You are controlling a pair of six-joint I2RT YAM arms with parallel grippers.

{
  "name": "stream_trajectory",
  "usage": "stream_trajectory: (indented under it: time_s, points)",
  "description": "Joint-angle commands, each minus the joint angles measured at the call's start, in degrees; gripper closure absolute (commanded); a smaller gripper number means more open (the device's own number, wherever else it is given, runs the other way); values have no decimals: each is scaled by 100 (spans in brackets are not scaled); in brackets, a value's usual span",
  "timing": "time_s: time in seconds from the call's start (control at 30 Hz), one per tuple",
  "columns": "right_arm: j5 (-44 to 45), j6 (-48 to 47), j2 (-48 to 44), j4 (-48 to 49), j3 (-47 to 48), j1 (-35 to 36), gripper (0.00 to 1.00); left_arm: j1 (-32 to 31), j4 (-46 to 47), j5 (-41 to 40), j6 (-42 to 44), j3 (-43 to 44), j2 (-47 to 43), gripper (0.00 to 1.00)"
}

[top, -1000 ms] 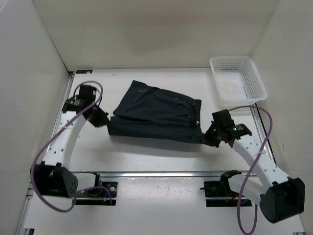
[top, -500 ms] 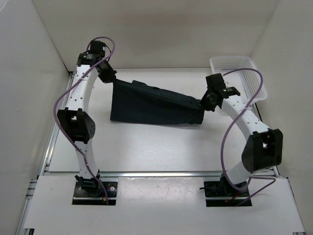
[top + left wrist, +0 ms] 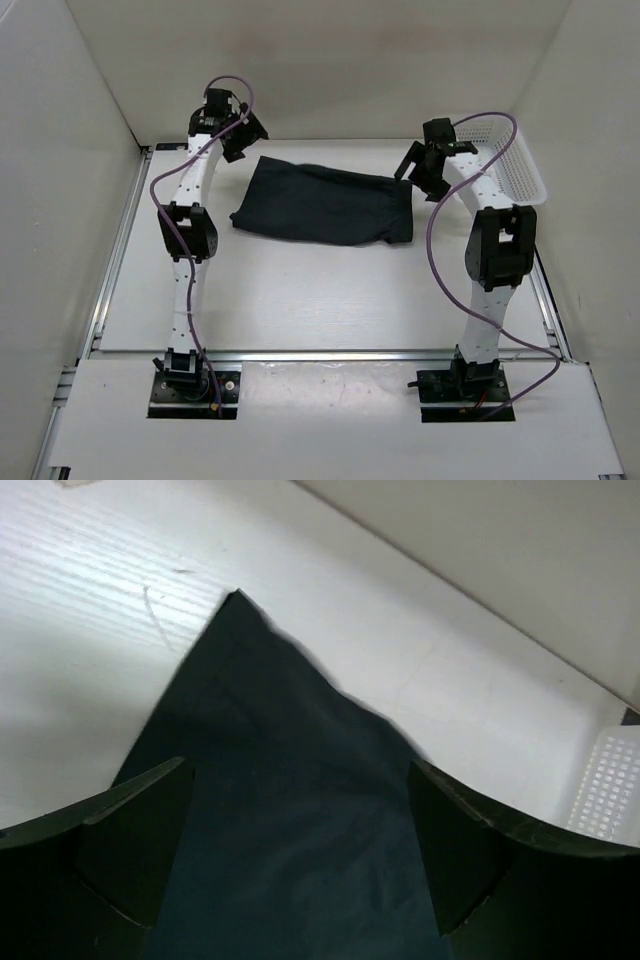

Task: Fold and stack the shorts
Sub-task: Fold the shorts

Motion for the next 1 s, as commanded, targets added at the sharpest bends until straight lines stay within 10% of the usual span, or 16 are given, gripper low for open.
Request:
stream_trajectory:
  time_s: [0.0, 0.47, 0.97]
  points:
    - [-179, -298, -431, -224, 30, 70, 2, 149, 432, 127, 343, -442, -853, 0]
    - [-1979, 80, -1794, 698, -3266, -263, 2, 343, 124, 277, 1119, -5523, -3219, 0]
    - [-2359, 1072, -881, 1604, -3091, -405, 13, 580, 388, 330, 882, -5517, -2200, 2]
